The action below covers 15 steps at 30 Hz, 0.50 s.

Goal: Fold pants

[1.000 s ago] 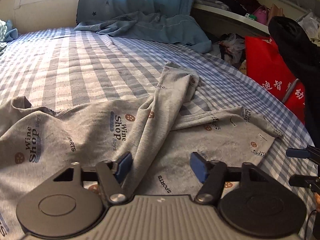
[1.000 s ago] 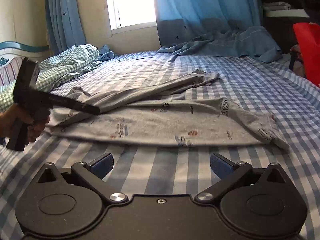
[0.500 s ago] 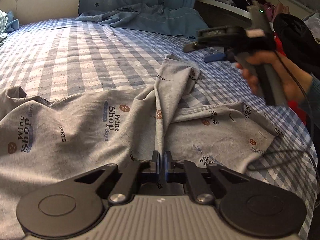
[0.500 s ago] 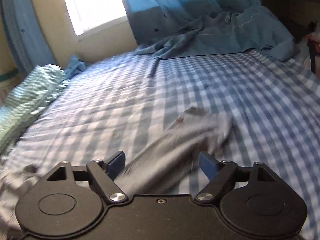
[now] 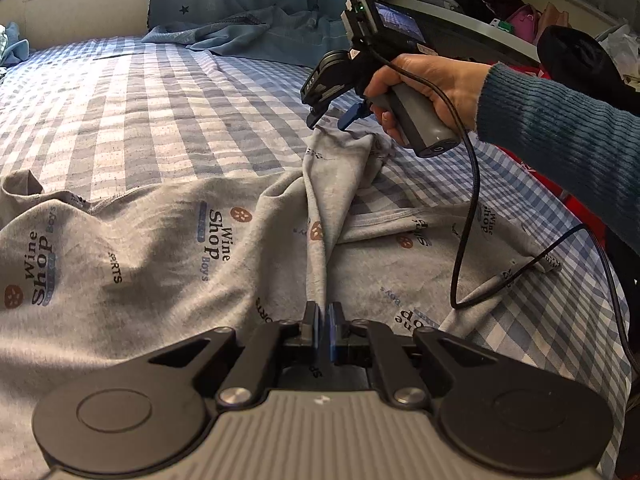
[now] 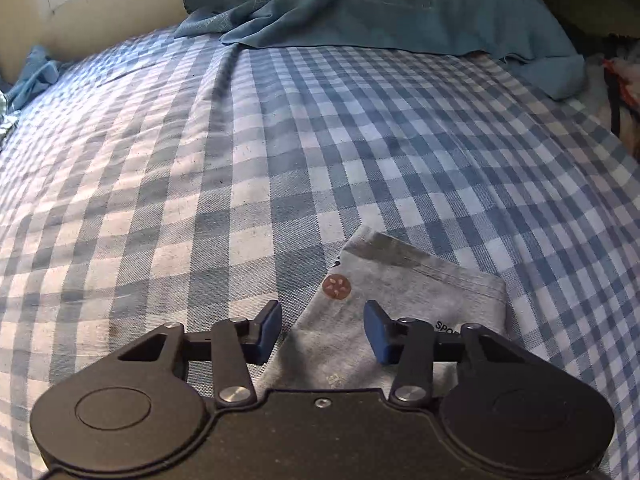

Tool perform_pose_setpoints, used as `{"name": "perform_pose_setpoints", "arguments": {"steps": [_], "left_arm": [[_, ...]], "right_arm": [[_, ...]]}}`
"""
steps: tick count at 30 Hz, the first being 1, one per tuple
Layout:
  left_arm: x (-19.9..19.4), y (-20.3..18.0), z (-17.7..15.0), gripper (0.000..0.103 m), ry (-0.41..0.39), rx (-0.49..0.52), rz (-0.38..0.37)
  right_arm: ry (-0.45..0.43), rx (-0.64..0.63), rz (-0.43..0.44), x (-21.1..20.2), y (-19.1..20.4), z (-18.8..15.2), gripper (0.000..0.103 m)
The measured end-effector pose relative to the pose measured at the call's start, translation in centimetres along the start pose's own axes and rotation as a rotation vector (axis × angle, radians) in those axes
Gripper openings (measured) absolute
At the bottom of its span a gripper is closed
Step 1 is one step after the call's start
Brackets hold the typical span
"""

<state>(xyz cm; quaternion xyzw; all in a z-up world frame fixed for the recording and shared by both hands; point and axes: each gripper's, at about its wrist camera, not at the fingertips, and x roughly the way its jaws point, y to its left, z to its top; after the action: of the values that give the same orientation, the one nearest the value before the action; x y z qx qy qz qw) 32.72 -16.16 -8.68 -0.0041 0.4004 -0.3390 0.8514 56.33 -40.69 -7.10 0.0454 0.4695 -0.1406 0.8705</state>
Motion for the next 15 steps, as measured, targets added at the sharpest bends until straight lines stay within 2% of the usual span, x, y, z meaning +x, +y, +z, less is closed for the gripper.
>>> {"name": "perform_pose_setpoints", "arguments": {"steps": [2,4,5,7,9,13,15], "left_arm": [[-0.1,-0.1,0.0,0.005,0.002,-0.001,0.0],[-0.3,0.0,0.1,0.002,0.003,-0.012,-0.001],[-0.5,0.1,0.1,0.001,0.003,-0.019,-0.001],[-0.9,0.1,0.3,0.0,0.004,-0.022,0.004],[-1.7,-0.1,0.4,0.0,-0.003,-0.009,0.014],[-3.5,-1.5,1.1,0.0,-0.039,0.046,0.048],[-4.4,-2.4,1.2,0.0,-0.055,0.082,0.071]], "right_arm": [[0.0,-0.025,-0.007,0.0,0.5,0.0,0.031],[-0.021,-0.052,-0.006,-0.1,0.7,-0.2,0.003],[-0.031,-0.056,-0.001,-0.3,0.6,-0.4,0.0],[-0.073,-0.022,0.032,-1.5,-0.5,-0.7,0.0],[-0.159,0.011,0.063,-3.9,-2.4,-1.0,0.0],[-0.3,0.085,0.165,-10.8,-7.5,-1.7,0.0],[-0.366,0.083,0.194,-14.7,-9.8,-3.0,0.0]]}}
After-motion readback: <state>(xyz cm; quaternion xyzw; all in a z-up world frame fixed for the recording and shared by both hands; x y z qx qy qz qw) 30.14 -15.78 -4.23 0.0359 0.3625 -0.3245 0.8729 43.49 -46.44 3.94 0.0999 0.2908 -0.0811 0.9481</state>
